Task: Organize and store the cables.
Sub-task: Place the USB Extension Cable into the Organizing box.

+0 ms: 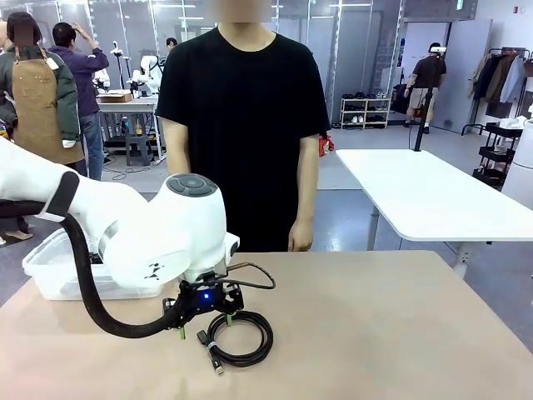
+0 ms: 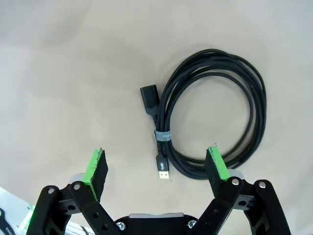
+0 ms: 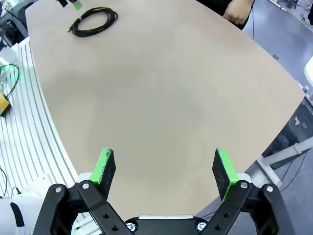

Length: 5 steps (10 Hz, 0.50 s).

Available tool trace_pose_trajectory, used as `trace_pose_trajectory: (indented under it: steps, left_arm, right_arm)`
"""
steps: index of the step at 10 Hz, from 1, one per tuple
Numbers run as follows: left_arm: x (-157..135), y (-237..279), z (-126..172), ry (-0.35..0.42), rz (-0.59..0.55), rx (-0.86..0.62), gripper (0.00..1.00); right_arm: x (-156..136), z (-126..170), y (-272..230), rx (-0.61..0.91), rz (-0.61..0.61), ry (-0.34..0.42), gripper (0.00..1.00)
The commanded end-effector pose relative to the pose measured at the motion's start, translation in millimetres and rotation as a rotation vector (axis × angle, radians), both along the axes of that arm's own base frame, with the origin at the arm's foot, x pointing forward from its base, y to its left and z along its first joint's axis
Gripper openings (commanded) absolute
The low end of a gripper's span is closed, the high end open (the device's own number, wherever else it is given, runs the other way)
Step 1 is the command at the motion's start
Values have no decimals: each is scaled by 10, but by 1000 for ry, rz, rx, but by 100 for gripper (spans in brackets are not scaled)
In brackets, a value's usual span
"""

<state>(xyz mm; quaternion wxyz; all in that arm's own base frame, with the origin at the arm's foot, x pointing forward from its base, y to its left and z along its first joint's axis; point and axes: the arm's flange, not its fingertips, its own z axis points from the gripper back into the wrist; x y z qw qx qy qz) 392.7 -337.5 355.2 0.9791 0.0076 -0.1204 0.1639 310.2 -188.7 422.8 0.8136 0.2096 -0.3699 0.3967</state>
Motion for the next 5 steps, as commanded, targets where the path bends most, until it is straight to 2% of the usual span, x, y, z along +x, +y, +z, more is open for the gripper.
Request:
trace_pose_trajectory:
  steps: [1,5]
  left_arm:
    - [79,-169,-160,-10,37,-23,100]
    - [97,-189,-427,-1,85,-26,100]
  right_arm:
    - [7,34,-23,1,-27,-4,100]
    - [7,34,-23,1,-27,-4,100]
